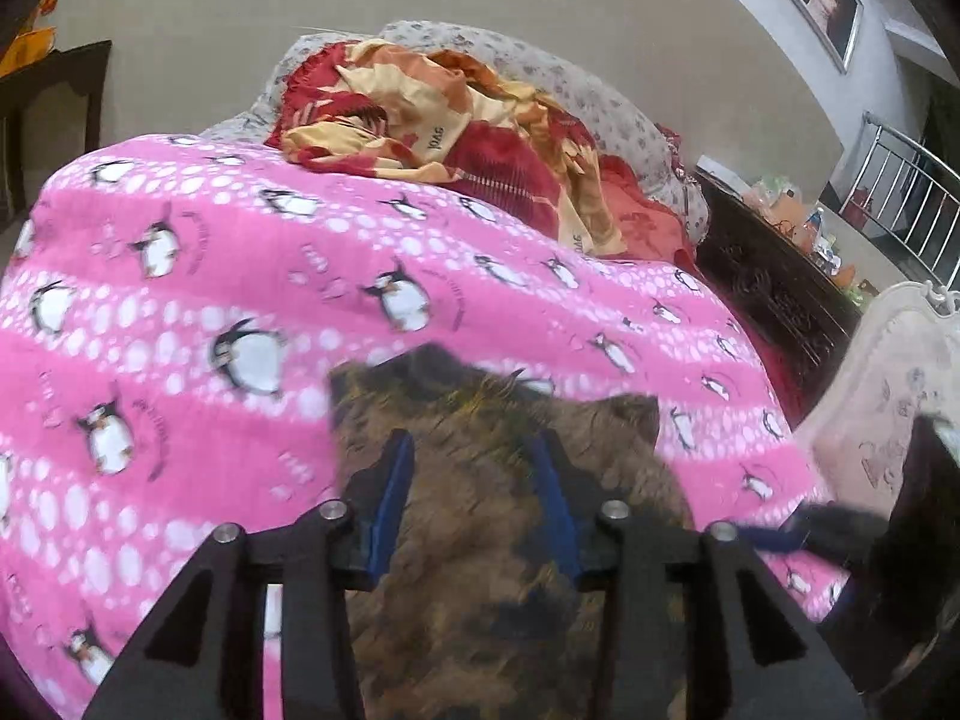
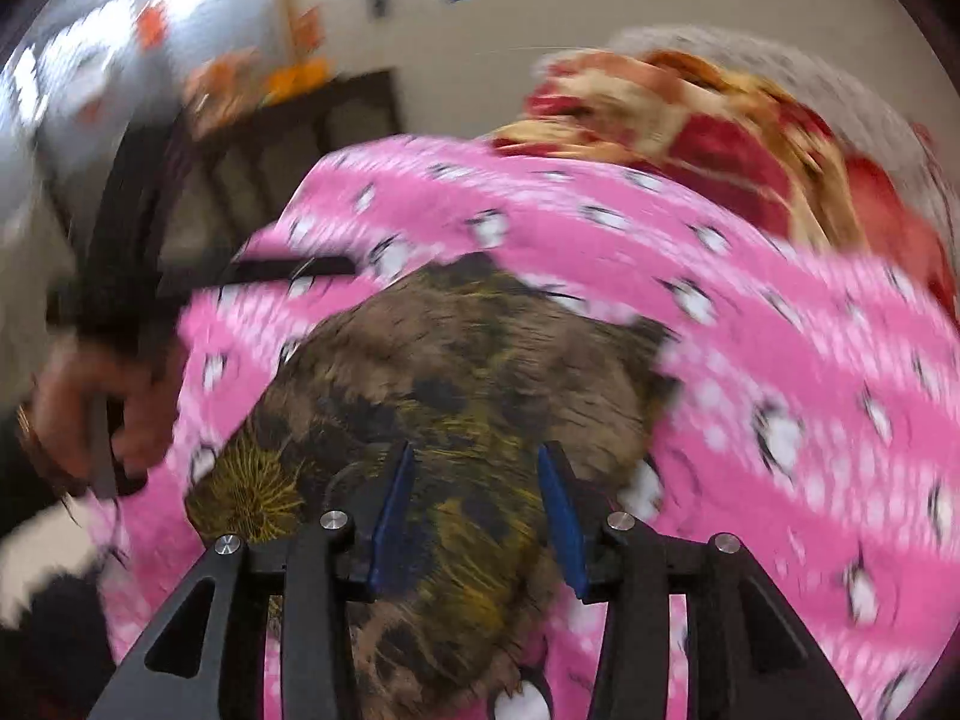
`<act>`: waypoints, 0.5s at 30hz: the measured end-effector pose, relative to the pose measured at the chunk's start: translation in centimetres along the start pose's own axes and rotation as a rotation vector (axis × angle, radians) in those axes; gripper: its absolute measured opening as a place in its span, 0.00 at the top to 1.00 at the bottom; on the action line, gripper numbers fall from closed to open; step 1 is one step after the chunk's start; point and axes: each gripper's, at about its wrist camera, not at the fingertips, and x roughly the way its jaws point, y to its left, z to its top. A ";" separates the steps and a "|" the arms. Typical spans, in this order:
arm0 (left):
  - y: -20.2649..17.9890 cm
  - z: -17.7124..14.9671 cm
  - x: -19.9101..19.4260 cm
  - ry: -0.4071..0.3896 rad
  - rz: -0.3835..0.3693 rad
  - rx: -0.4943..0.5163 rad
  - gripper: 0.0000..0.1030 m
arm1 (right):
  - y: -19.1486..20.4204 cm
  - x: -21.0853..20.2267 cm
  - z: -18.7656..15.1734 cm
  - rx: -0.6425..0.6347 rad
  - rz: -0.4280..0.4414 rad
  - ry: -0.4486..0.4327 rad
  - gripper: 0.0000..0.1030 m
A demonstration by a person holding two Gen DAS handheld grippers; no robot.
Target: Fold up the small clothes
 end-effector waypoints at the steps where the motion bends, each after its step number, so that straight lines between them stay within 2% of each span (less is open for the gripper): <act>1: -0.3 0.2 1.1 0.009 0.009 0.008 0.58 | 0.1 1.2 0.1 -0.019 -0.017 0.006 0.54; 4: -0.6 -0.3 5.6 0.087 0.088 0.008 0.57 | -0.6 4.4 -0.6 -0.051 -0.110 0.063 0.54; 5: -0.7 -0.9 6.6 0.096 0.106 0.020 0.56 | -1.7 5.9 -1.3 -0.017 -0.110 0.111 0.54; 6: -0.4 -2.0 7.7 0.104 0.122 0.021 0.55 | -2.6 6.6 -1.8 0.025 -0.087 0.117 0.53; 7: -0.1 -2.9 8.2 0.101 0.124 0.014 0.54 | -3.2 6.4 -2.4 0.066 -0.049 0.068 0.53; 9: 0.0 -3.5 7.4 0.053 0.105 0.001 0.51 | -3.7 6.2 -2.9 0.078 -0.016 0.042 0.53; 10: 0.2 -3.5 7.4 0.057 0.080 -0.006 0.44 | -3.8 6.1 -3.0 0.081 -0.012 0.039 0.53; 13: 0.8 -3.2 7.9 0.078 0.048 -0.031 0.42 | -3.6 5.8 -2.6 0.067 -0.021 0.044 0.53; 15: 0.7 -3.3 7.8 0.074 0.053 -0.024 0.41 | -2.7 4.2 -2.0 0.058 -0.050 0.066 0.53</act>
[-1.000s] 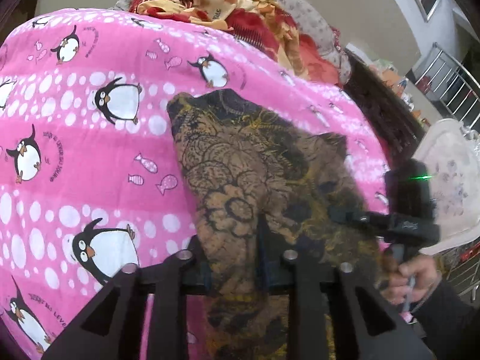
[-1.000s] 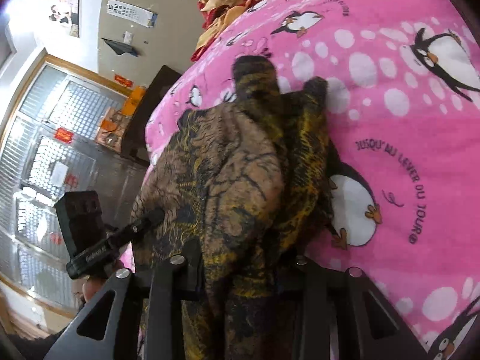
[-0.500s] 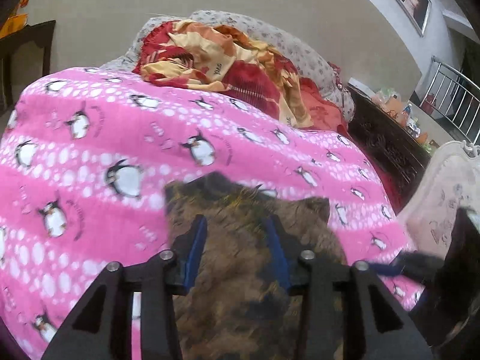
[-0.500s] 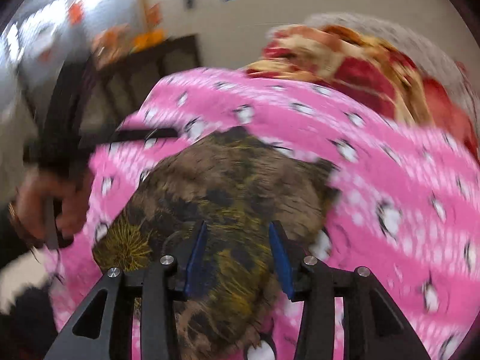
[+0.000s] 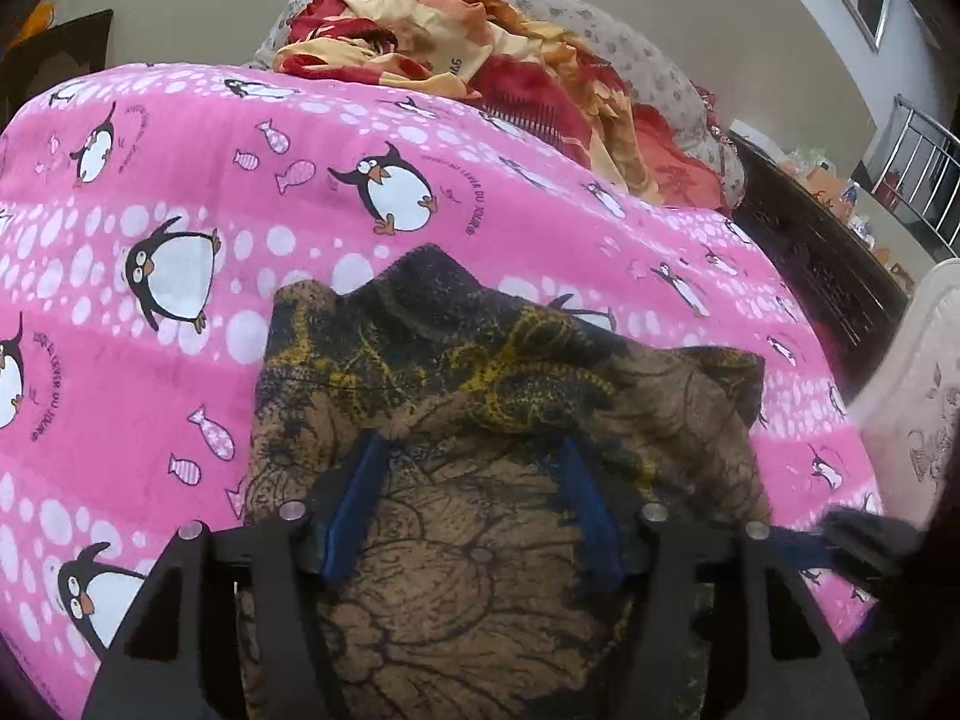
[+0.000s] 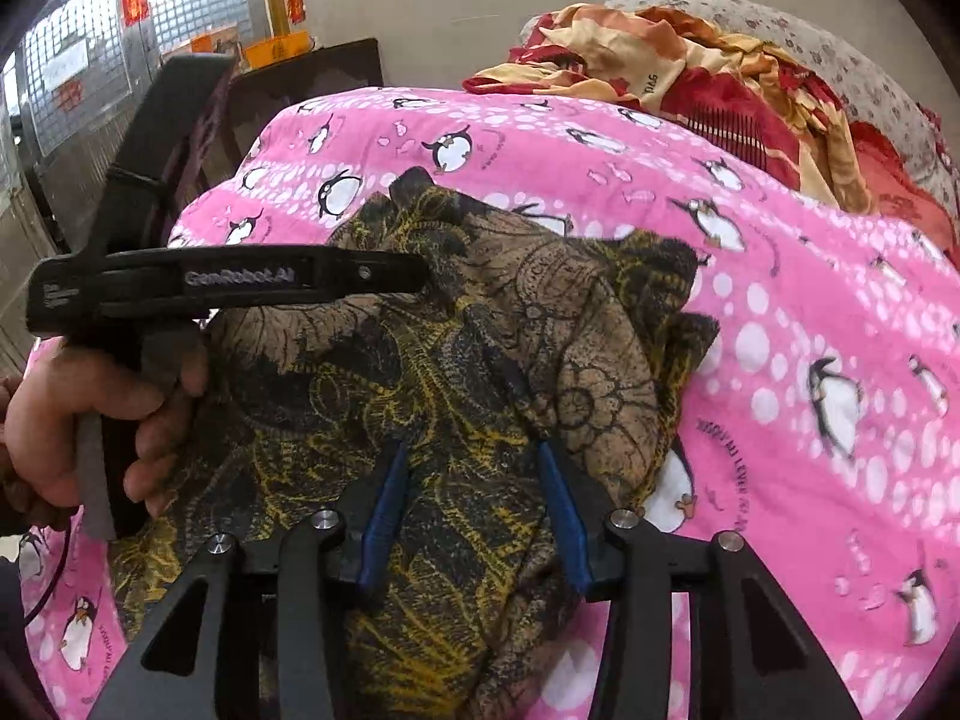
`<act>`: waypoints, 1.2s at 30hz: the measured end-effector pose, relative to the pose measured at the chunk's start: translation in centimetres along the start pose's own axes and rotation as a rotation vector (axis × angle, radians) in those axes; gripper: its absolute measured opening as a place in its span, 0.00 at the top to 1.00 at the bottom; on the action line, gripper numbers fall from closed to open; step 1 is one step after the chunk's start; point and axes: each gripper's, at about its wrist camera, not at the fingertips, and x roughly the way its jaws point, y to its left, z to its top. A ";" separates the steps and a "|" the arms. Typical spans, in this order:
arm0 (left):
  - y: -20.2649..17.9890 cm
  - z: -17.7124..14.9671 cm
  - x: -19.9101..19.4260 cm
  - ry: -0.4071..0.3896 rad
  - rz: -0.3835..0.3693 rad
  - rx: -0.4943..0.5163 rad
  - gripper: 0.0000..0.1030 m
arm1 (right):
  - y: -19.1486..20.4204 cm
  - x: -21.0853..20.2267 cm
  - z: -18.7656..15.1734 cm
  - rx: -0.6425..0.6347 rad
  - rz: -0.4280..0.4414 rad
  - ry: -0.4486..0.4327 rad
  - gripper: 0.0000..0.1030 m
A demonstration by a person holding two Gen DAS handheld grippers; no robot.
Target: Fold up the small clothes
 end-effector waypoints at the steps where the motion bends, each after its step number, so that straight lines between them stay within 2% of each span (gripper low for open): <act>1: -0.1 0.0 0.0 -0.001 0.006 0.004 0.41 | 0.5 -1.4 -0.3 -0.006 0.005 -0.010 0.52; 3: -0.4 -0.1 0.1 0.002 0.019 0.013 0.41 | 2.9 -5.0 -1.1 -0.049 0.055 -0.065 0.52; 4: -0.6 -0.1 0.1 0.003 0.030 0.023 0.41 | 4.0 -5.8 -1.7 -0.074 0.070 -0.061 0.52; 7: -1.3 -0.1 0.4 0.011 0.052 0.051 0.37 | 6.2 -4.9 -5.1 -0.119 0.073 0.038 0.47; 8: -1.4 -0.1 0.5 0.012 0.058 0.057 0.37 | 6.6 -3.8 -6.5 -0.139 0.029 0.066 0.46; 10: -1.8 -0.1 0.6 0.014 0.077 0.075 0.36 | 6.7 -3.8 -8.5 -0.135 -0.009 -0.031 0.44; 17: -1.9 -0.1 0.7 0.016 0.082 0.080 0.35 | 5.7 -3.9 -8.3 -0.096 0.041 -0.027 0.42; 21: -2.3 -0.2 0.6 0.033 0.099 0.104 0.30 | 6.6 -3.8 -8.0 -0.116 -0.006 -0.004 0.40; 24: -2.8 -0.3 -0.9 0.064 0.144 0.123 0.29 | 7.4 -5.4 -7.2 -0.024 -0.043 0.062 0.36; 26: -2.9 -1.1 -3.1 0.056 0.157 0.114 0.27 | 8.0 -7.3 -7.6 0.011 -0.041 0.032 0.29; 27: -3.1 -1.6 -4.3 0.051 0.171 0.119 0.26 | 8.4 -8.2 -7.9 0.020 -0.042 0.019 0.22; 28: -3.4 -2.3 -5.8 0.045 0.185 0.127 0.21 | 8.9 -9.0 -8.4 0.022 -0.051 0.011 0.14; 29: -3.6 -3.0 -6.8 0.042 0.195 0.134 0.12 | 9.4 -9.5 -8.9 0.018 -0.077 0.013 0.11; 31: -3.9 -4.9 -8.9 0.042 0.226 0.140 0.07 | 10.2 -9.6 -10.2 0.018 -0.140 0.056 0.10; 34: -4.4 -8.0 -10.0 0.092 0.233 0.151 0.07 | 10.7 -8.5 -12.6 0.070 -0.142 0.164 0.10; 36: -4.4 -10.1 -9.6 0.137 0.248 0.145 0.07 | 10.9 -7.6 -14.0 0.091 -0.159 0.206 0.07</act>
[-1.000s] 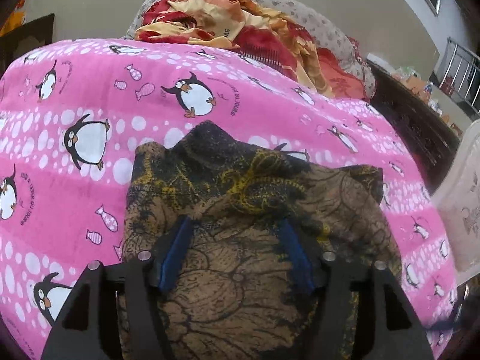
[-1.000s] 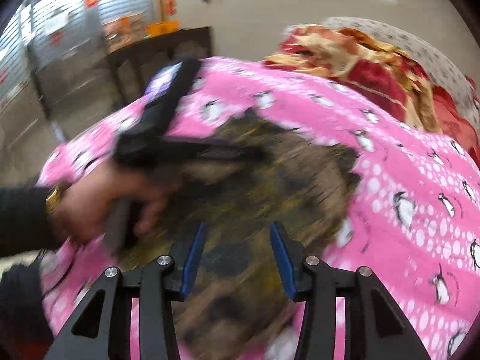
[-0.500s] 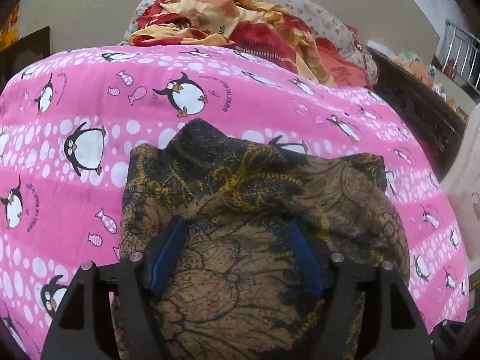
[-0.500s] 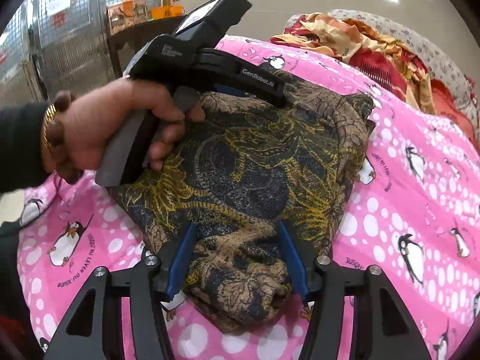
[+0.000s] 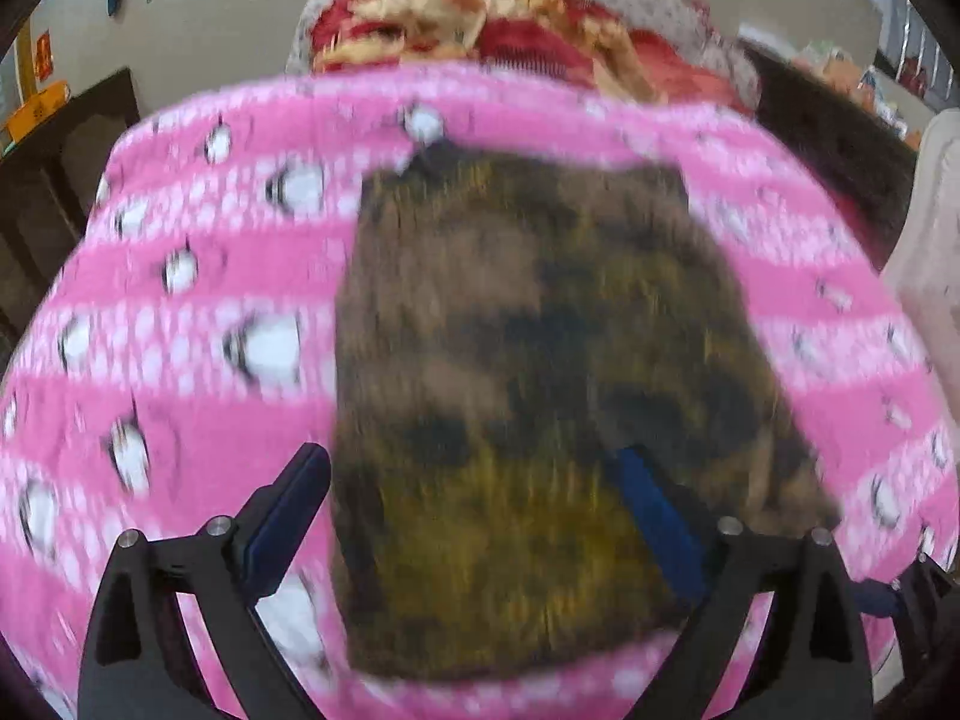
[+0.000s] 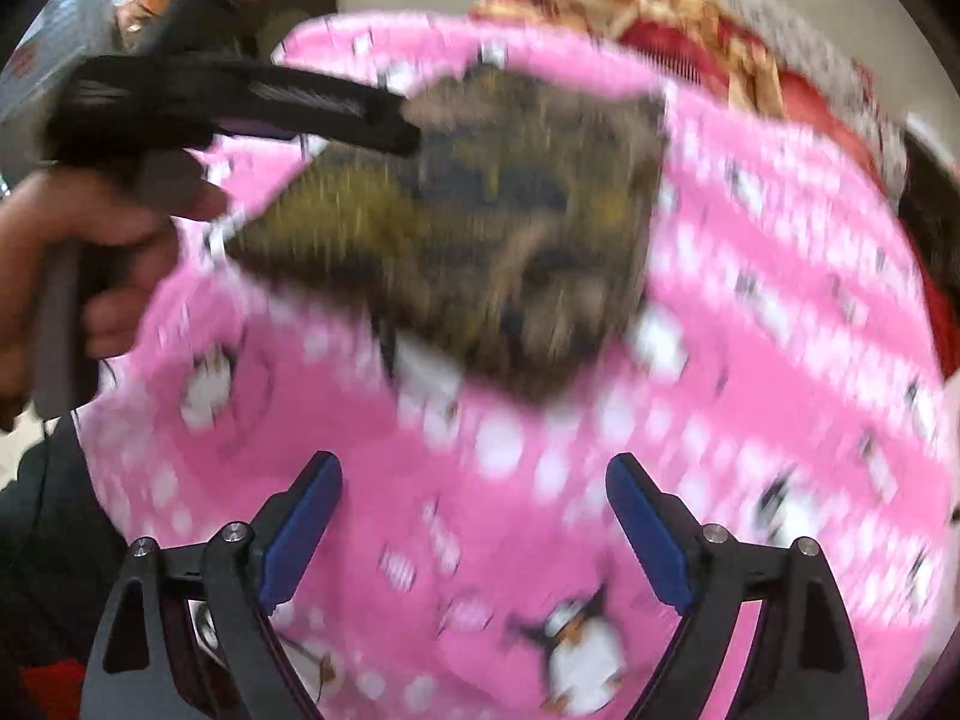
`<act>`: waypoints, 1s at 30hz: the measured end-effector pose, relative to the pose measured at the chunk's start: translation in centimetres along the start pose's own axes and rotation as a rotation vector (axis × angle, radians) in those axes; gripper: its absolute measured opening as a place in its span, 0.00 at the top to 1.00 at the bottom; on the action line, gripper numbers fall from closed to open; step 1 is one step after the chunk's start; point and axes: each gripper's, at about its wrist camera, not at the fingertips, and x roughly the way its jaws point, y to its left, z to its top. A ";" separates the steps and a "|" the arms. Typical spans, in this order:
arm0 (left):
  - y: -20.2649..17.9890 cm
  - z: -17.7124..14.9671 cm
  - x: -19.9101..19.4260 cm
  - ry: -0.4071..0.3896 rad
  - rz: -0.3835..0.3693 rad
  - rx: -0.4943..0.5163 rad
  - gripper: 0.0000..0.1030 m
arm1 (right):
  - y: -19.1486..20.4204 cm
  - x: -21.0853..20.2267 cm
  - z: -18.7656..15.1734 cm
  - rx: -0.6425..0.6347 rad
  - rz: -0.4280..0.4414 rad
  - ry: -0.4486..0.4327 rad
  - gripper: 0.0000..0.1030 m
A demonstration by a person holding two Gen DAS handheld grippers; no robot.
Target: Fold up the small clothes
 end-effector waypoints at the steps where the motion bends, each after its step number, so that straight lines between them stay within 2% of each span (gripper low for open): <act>1: -0.2 -0.9 0.7 0.026 0.007 0.002 0.01 | 0.1 0.1 -0.5 0.021 -0.021 -0.029 0.04; 2: -0.2 -1.6 1.4 0.041 0.014 -0.001 0.00 | -0.1 0.0 -0.9 0.060 -0.044 -0.060 0.01; 4: 0.3 -2.2 1.6 0.028 -0.012 -0.035 0.00 | -0.1 0.2 -1.1 0.106 -0.054 -0.067 0.00; 7: 0.9 -2.3 1.8 0.032 -0.042 -0.062 0.00 | 0.4 0.2 -1.1 0.115 -0.091 -0.080 0.00; 14: 1.2 -2.6 1.7 0.019 -0.070 -0.081 0.00 | 0.0 -0.1 -1.6 0.158 -0.082 -0.097 0.00; 24: 1.3 -2.6 1.8 0.015 -0.073 -0.083 0.00 | 0.6 -0.2 -2.2 0.144 -0.121 -0.156 0.00; 30: 1.3 -2.6 1.9 0.006 -0.065 -0.078 0.00 | 1.3 0.0 -2.3 0.120 -0.164 -0.156 0.00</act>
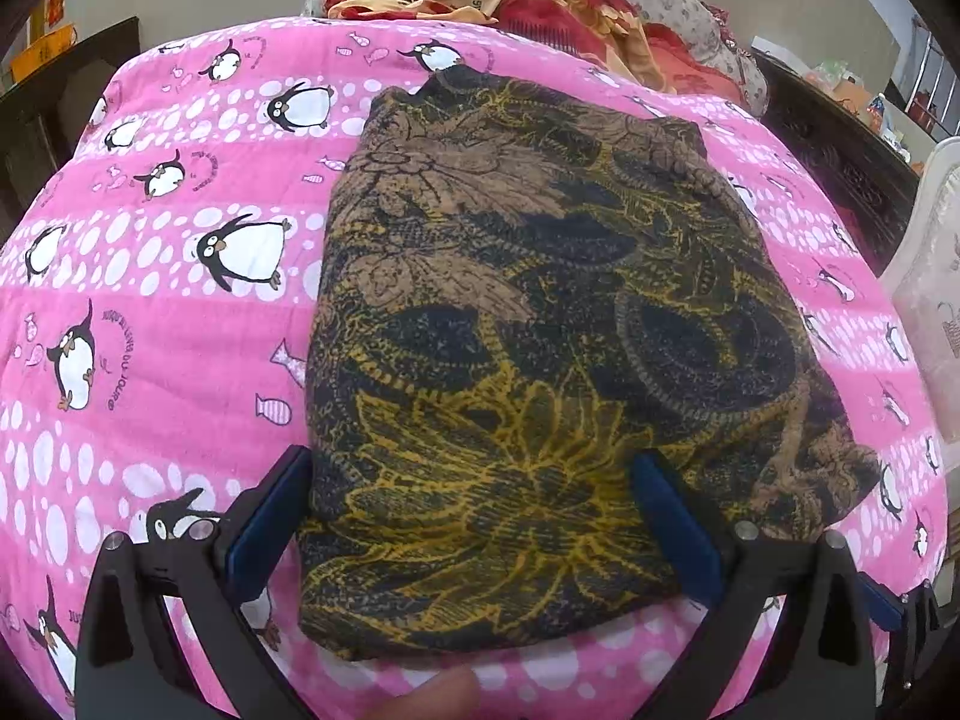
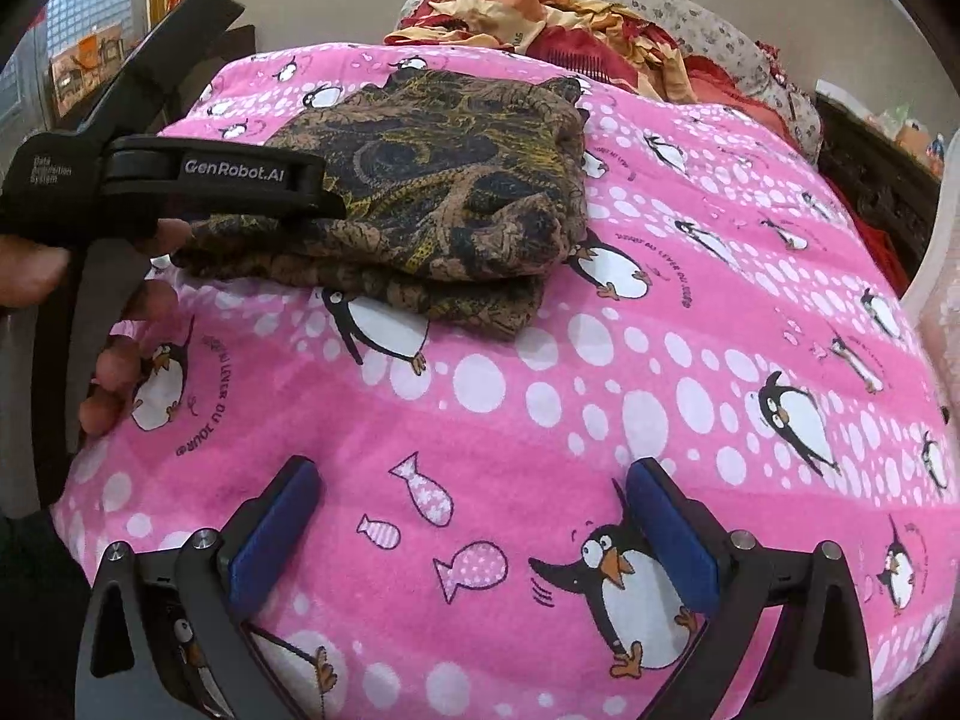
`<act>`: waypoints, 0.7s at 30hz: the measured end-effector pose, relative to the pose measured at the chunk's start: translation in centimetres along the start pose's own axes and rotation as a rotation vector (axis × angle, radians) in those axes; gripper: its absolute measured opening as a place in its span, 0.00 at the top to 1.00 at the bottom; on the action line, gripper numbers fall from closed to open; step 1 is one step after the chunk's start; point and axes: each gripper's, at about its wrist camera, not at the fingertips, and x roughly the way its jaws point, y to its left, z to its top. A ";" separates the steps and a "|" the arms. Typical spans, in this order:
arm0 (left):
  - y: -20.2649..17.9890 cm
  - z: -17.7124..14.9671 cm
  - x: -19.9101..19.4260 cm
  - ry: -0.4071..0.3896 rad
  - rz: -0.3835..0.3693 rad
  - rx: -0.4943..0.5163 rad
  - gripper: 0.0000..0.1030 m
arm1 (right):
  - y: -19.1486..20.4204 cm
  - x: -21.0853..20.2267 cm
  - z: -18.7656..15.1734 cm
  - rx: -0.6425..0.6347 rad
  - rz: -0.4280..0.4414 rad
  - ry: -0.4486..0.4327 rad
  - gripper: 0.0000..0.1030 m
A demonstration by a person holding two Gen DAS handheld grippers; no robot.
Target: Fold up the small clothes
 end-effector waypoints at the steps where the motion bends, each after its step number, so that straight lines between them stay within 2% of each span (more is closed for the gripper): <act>1: 0.0 -0.1 0.0 -0.006 0.001 0.001 0.00 | 0.1 0.0 0.0 -0.005 -0.006 0.001 0.00; 6: 0.6 0.3 -1.1 -0.002 -0.050 -0.011 0.00 | -0.5 -0.6 1.1 0.004 0.018 0.033 0.00; 9: 1.5 2.1 -2.8 -0.024 -0.051 0.001 0.00 | -2.1 -2.6 4.4 0.002 0.015 -0.031 0.00; 12: 2.4 5.7 -3.6 -0.075 -0.056 -0.017 0.00 | -5.4 -3.3 10.5 0.065 -0.006 -0.156 0.00; 15: 2.7 11.2 -2.1 -0.096 -0.025 -0.042 0.00 | -8.4 -1.0 16.3 0.157 0.022 -0.196 0.00; 17: 3.0 13.9 -0.8 -0.110 0.007 -0.064 0.00 | -10.4 1.4 20.0 0.242 0.117 -0.205 0.11; 18: 3.1 15.2 0.2 -0.107 0.031 -0.082 0.00 | -10.9 2.9 21.8 0.263 0.196 -0.202 0.25; 20: 3.0 16.9 1.8 -0.116 0.058 -0.099 0.00 | -10.8 5.3 24.0 0.239 0.248 -0.164 0.42; 21: 2.9 17.6 2.5 -0.119 0.067 -0.107 0.00 | -10.4 6.5 24.9 0.223 0.254 -0.136 0.67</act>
